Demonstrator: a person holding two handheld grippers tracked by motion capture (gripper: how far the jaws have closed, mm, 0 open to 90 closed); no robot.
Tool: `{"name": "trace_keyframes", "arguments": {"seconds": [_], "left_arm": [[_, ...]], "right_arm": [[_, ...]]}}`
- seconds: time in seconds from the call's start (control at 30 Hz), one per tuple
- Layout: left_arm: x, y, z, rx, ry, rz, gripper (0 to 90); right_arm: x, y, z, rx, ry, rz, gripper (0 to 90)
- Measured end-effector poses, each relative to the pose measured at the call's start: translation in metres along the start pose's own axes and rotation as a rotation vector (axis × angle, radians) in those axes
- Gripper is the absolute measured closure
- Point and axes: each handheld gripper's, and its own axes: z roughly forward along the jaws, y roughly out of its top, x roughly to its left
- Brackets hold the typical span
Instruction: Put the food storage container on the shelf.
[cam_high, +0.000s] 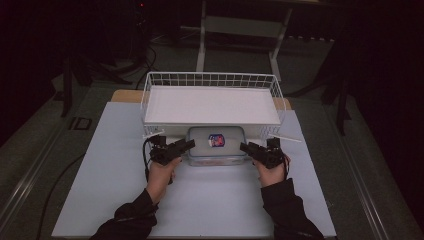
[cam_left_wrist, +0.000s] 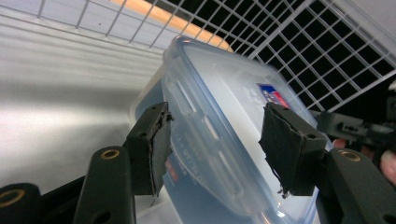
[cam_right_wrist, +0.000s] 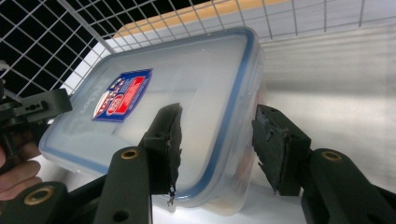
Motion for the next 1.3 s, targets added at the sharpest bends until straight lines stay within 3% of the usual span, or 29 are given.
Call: {"name": "trace_keyframes", "arguments": {"seconds": [0.2,0.3,0.67,0.83,0.87,0.9,1.03,1.2,1.3], "left_arm": [[-0.002,0.000,-0.003,-0.011,-0.010,-0.008,42.1],[-0.004,0.000,-0.006,-0.014,-0.018,0.018,42.1],[-0.016,-0.003,-0.024,0.007,-0.025,0.021,41.7],[-0.019,-0.006,-0.031,0.023,-0.029,0.043,41.7],[-0.021,-0.006,-0.035,0.043,-0.029,0.070,41.6],[-0.021,-0.006,-0.035,0.043,-0.029,0.070,41.5],[-0.024,-0.008,-0.045,0.057,-0.026,0.092,40.0],[-0.025,-0.010,-0.061,0.092,-0.019,0.156,35.0],[-0.024,-0.010,-0.068,0.091,-0.021,0.165,31.8]], "right_arm": [[0.002,-0.001,0.000,-0.023,-0.013,-0.002,50.1],[0.004,-0.002,-0.002,-0.029,-0.016,-0.012,49.8],[0.019,-0.006,-0.026,-0.062,-0.001,-0.063,48.8],[0.029,-0.010,-0.036,-0.062,0.029,-0.081,50.3],[0.031,-0.012,-0.037,-0.060,0.032,-0.090,50.4],[0.031,-0.012,-0.037,-0.060,0.032,-0.090,50.4],[0.044,-0.019,-0.036,-0.026,0.033,-0.128,52.2],[0.055,-0.029,-0.027,0.027,0.023,-0.166,59.8],[0.059,-0.033,-0.023,0.054,0.026,-0.175,64.5]]}}
